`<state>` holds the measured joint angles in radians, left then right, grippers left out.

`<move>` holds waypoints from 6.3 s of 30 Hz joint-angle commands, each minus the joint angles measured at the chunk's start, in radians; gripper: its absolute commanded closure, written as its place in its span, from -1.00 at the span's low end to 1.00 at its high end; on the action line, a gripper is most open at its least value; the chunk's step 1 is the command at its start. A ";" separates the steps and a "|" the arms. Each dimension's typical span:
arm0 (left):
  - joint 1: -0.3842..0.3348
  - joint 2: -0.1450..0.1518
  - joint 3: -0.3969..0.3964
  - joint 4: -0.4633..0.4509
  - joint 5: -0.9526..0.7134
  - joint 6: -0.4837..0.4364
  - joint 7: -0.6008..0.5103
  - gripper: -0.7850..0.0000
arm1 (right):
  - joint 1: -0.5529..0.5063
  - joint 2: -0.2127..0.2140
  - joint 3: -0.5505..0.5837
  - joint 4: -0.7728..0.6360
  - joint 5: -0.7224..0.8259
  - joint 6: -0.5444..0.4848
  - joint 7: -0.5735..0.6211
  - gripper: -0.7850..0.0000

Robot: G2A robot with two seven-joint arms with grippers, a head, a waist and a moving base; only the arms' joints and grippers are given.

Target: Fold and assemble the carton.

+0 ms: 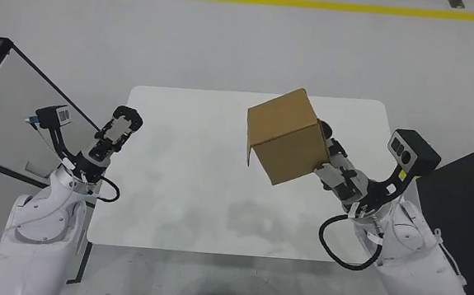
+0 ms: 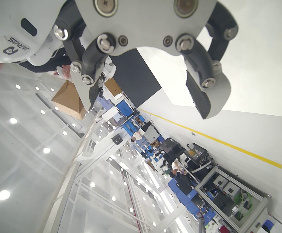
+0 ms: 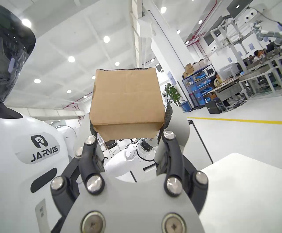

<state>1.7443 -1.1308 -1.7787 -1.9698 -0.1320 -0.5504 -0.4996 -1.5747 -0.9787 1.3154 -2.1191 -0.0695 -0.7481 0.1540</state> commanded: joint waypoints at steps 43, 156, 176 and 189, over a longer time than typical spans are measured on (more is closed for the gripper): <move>-0.058 0.013 0.246 -0.187 -0.042 -0.009 -0.223 1.00 | 0.089 -0.057 -0.220 0.107 0.113 0.147 0.082 1.00; -0.083 0.069 -0.022 -0.084 0.185 0.016 -0.137 -1.00 | 0.123 -0.032 0.171 -0.093 -0.402 -0.028 0.324 1.00; -0.083 0.069 -0.022 -0.084 0.185 0.016 -0.137 -1.00 | 0.245 -0.020 0.203 -0.153 -0.556 -0.145 0.387 1.00; -0.083 0.069 -0.022 -0.084 0.185 0.016 -0.137 -1.00 | 0.345 -0.015 0.184 -0.214 -0.729 -0.206 0.318 1.00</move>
<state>1.6615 -1.0621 -1.8003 -2.0542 0.0533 -0.5342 -0.6363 -1.2340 -0.9932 1.4992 -2.3307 -0.7901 -0.9543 0.4888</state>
